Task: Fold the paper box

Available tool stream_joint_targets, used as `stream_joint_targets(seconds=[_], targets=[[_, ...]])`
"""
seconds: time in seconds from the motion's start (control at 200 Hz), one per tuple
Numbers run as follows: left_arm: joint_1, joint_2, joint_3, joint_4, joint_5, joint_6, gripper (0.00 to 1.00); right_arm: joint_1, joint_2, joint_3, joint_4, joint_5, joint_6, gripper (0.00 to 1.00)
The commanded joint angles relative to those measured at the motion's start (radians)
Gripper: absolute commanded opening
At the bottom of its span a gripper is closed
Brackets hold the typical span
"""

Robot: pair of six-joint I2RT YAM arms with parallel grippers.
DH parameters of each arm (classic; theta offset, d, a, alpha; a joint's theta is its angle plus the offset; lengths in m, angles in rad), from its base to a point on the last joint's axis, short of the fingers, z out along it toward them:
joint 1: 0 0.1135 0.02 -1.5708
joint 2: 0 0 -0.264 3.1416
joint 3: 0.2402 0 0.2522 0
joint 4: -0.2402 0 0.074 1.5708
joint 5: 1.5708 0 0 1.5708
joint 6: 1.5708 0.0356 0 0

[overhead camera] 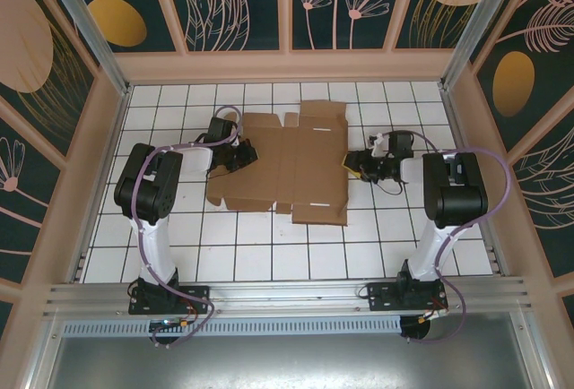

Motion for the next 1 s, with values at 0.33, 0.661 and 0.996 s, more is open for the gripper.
stream_joint_targets(seconds=[0.33,0.661,0.996], targets=[[-0.013,0.035,-0.085,-0.089,0.002,-0.027,0.0,0.036,-0.068,0.042,-0.322,0.306,-0.079,0.21],[-0.013,0.087,-0.123,-0.058,0.076,-0.04,0.0,0.007,0.004,-0.078,-0.084,-0.03,0.012,0.24],[-0.014,0.065,-0.131,-0.045,0.089,-0.047,0.0,0.004,-0.004,-0.036,-0.158,0.078,-0.045,0.09]])
